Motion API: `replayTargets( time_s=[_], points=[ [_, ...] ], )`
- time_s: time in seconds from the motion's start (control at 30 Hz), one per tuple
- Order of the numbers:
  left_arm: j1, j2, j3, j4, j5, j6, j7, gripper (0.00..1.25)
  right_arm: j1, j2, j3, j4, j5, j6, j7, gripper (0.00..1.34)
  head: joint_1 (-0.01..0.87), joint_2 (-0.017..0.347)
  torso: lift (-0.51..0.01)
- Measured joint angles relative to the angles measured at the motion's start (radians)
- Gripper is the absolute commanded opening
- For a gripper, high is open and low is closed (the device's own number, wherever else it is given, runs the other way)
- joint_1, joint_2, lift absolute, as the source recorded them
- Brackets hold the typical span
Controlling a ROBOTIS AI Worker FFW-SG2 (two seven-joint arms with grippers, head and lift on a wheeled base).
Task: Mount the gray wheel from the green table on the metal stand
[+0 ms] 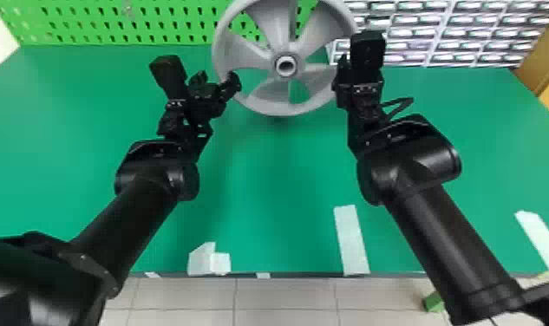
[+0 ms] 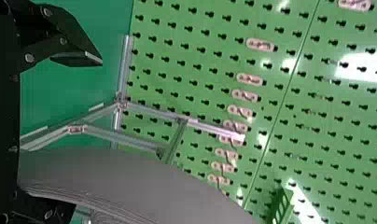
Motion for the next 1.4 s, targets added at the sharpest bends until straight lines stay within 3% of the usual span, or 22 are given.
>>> replayTargets(
  time_s=[0.33,0.7,0.83,0.97,1.2,1.4],
  points=[
    [0.0,0.0,-0.004,0.001,0.003,-0.004,-0.009,0.83,0.001,0.001,0.001,0.0,-0.002,-0.008,0.0,0.56,0.867,0.052,-0.1],
    [0.0,0.001,-0.011,0.001,0.003,-0.006,-0.009,1.02,0.001,0.001,0.003,0.0,-0.002,-0.013,0.0,0.68,0.867,0.052,-0.1],
    [0.0,0.001,-0.013,0.0,0.001,-0.008,-0.009,1.07,0.001,0.001,0.002,0.0,-0.002,-0.013,0.0,0.81,0.867,0.052,-0.1],
    [-0.002,0.001,-0.016,-0.001,-0.001,-0.009,-0.01,1.16,0.001,0.002,0.002,0.0,-0.002,-0.013,0.0,0.82,0.867,0.052,-0.1],
    [-0.003,0.001,-0.018,-0.001,-0.004,-0.009,-0.015,1.19,0.001,0.002,0.001,0.0,-0.002,-0.013,0.001,0.89,0.867,0.052,-0.1],
    [-0.003,0.001,-0.019,-0.001,-0.006,-0.011,-0.017,1.19,0.0,0.003,0.0,0.0,-0.002,-0.013,0.001,1.13,0.867,0.052,-0.1]
  ],
)
